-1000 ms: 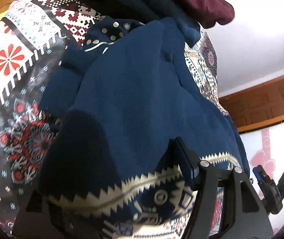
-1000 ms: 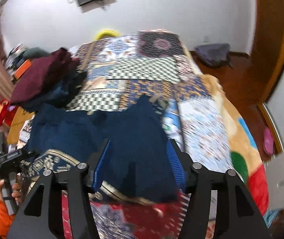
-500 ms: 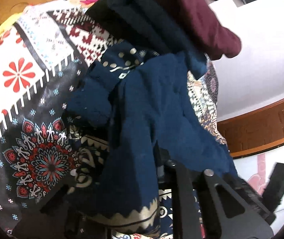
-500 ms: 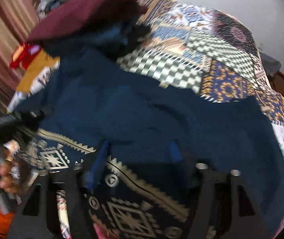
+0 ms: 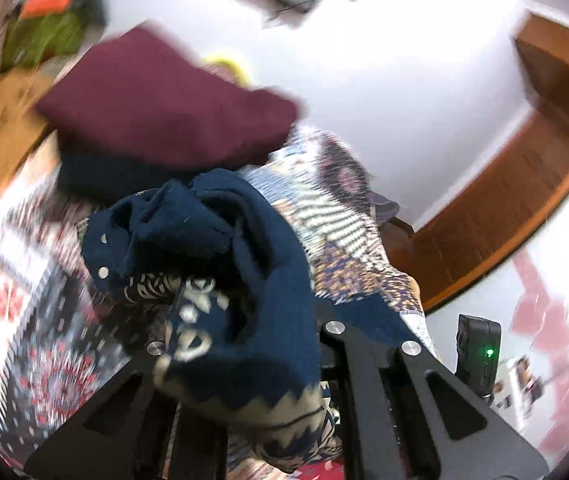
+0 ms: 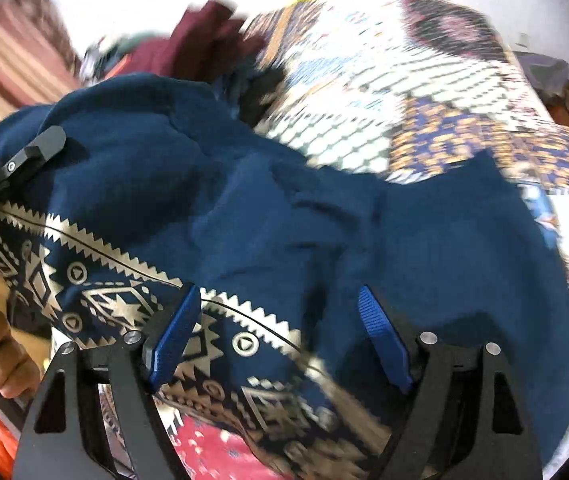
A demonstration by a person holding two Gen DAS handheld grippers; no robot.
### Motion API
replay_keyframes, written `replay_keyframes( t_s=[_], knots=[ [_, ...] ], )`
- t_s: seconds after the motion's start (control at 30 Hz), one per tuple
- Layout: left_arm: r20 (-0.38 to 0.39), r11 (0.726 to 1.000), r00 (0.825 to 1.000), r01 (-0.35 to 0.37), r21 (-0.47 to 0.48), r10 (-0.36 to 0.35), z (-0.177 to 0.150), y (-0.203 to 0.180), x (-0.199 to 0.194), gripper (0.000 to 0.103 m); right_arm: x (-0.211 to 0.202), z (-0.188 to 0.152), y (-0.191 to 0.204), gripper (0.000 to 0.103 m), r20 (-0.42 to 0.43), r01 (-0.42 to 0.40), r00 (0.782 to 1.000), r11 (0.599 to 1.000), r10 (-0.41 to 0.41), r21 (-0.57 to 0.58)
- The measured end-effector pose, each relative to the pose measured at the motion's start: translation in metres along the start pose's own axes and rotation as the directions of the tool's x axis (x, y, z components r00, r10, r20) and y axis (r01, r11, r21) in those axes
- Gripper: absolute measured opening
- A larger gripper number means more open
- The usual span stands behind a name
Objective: Fold large clothes
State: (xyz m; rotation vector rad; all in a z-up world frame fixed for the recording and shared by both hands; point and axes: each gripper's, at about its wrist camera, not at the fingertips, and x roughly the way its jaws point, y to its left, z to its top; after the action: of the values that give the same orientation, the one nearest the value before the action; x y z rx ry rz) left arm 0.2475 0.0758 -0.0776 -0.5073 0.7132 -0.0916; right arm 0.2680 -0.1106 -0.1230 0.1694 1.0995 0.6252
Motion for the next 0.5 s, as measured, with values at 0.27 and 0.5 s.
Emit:
replay_keyframes(
  t_s=[0.27, 0.5],
  knots=[
    [-0.011, 0.912, 0.999, 0.047, 0.407, -0.046, -0.007, -0.151, 0.048, 0.009, -0.092, -0.028, -0.078, 0.079, 0.187, 0.156, 0.964, 0.971, -0.19, 0.18],
    [-0.378, 0.858, 0.926, 0.187, 0.479, 0.009, -0.078, -0.189, 0.157, 0.014, -0.136, -0.057, -0.124, 0.079, 0.214, 0.205, 0.935, 0.922, -0.283, 0.328]
  ],
)
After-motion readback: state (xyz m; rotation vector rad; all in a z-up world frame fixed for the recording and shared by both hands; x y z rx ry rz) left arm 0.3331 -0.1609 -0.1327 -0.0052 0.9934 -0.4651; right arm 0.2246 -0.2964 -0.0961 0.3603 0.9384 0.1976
